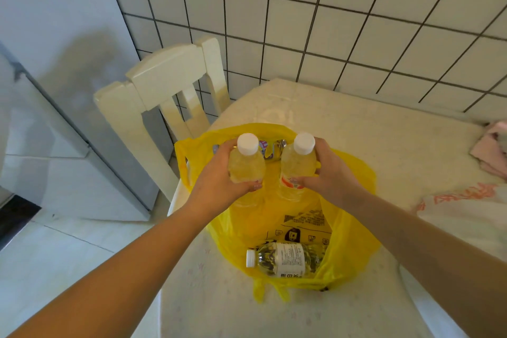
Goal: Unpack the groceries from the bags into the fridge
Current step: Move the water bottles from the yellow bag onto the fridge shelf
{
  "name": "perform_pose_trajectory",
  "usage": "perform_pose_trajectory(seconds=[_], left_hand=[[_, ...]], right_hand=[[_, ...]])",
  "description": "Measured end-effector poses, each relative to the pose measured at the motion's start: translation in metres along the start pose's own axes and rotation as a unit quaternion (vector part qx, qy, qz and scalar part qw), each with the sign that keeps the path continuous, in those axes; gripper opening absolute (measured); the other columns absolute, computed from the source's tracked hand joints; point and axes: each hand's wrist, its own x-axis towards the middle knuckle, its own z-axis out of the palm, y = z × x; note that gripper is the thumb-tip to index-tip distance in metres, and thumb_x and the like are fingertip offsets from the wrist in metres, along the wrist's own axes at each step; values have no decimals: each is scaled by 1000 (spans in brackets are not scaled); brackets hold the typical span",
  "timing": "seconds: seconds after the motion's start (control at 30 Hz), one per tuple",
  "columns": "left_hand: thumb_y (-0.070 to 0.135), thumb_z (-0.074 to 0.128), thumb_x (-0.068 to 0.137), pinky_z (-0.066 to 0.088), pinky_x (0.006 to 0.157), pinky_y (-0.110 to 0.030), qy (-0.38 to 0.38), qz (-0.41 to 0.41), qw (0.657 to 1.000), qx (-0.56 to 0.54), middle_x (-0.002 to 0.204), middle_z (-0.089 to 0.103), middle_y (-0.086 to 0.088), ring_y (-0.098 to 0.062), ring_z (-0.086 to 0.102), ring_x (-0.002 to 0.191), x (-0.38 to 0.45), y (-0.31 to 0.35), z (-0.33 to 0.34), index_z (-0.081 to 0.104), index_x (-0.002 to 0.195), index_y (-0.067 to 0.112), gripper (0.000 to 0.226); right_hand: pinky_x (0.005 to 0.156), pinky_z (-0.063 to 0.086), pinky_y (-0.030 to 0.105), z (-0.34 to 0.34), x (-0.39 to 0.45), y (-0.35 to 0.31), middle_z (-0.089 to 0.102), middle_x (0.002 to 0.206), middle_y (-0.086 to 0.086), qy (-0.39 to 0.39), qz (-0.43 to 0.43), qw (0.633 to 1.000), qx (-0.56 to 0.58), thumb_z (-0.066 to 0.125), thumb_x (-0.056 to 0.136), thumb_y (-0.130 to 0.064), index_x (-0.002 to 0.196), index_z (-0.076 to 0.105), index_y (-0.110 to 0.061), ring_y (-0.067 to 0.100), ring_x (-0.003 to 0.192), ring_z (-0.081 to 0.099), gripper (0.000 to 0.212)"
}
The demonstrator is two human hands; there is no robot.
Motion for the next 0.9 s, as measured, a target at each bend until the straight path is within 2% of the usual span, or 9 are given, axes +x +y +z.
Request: perform_pose_trajectory(seconds=[0.07, 0.17, 0.3, 0.37, 0.5, 0.63, 0.77, 0.9], left_hand=[[39, 84, 61, 46, 94, -36, 26, 8, 1000, 3, 121, 44, 18, -12, 45, 117, -4, 10, -13, 31, 132, 34, 89], [37, 84, 62, 46, 89, -31, 61, 33, 998, -1, 117, 48, 16, -11, 49, 111, -16, 33, -36, 33, 131, 33, 86], [38, 82, 62, 46, 87, -29, 107, 68, 992, -9, 114, 47, 19, -10, 50, 108, -47, 69, -65, 30, 121, 43, 79], [36, 83, 62, 48, 86, -28, 132, 80, 988, -24, 114, 49, 19, -9, 52, 108, -69, 86, -79, 31, 122, 43, 80], [30, 83, 63, 48, 85, -26, 188, 91, 978, -20, 113, 51, 18, -9, 52, 107, -125, 116, -104, 35, 123, 39, 77], [39, 83, 59, 53, 87, -36, 230, 75, 970, -21, 119, 57, 10, -14, 57, 109, -192, 135, -126, 40, 126, 34, 80], [46, 78, 54, 52, 79, -22, 257, 80, 963, -26, 111, 60, 16, -5, 60, 101, -266, 154, -145, 42, 120, 39, 75], [45, 76, 54, 49, 71, -13, 284, 72, 956, -28, 107, 62, 18, 1, 62, 95, -333, 165, -171, 44, 113, 42, 67]], right_hand=[[89, 51, 42, -12, -7, -16, 55, 121, -10, -3, -16, 1000, 5, 82, 66, -33, 129, 37, -34, 14, 109, 54, 78], [88, 52, 36, -31, -21, -49, 57, 115, -13, -1, -60, 998, 14, 82, 67, -31, 120, 38, -41, 8, 107, 55, 70], [88, 52, 31, -50, -43, -100, 53, 113, -20, 8, -135, 991, 10, 82, 68, -25, 119, 37, -43, 5, 108, 53, 70], [87, 52, 31, -59, -58, -124, 55, 112, -20, 10, -167, 986, 27, 82, 67, -24, 118, 39, -44, 5, 107, 55, 70], [81, 51, 21, -69, -94, -167, 58, 109, -27, -4, -218, 973, 76, 81, 68, -21, 119, 40, -49, -3, 105, 56, 71], [83, 53, 26, -67, -140, -202, 57, 112, -24, -38, -264, 958, 104, 81, 68, -19, 121, 40, -48, 2, 107, 56, 73], [88, 54, 36, -56, -184, -231, 58, 114, -17, -68, -298, 945, 114, 83, 66, -20, 106, 42, -54, 7, 109, 56, 67], [89, 53, 41, -35, -218, -264, 59, 112, -17, -113, -326, 930, 124, 82, 66, -25, 108, 42, -51, 7, 108, 58, 64]])
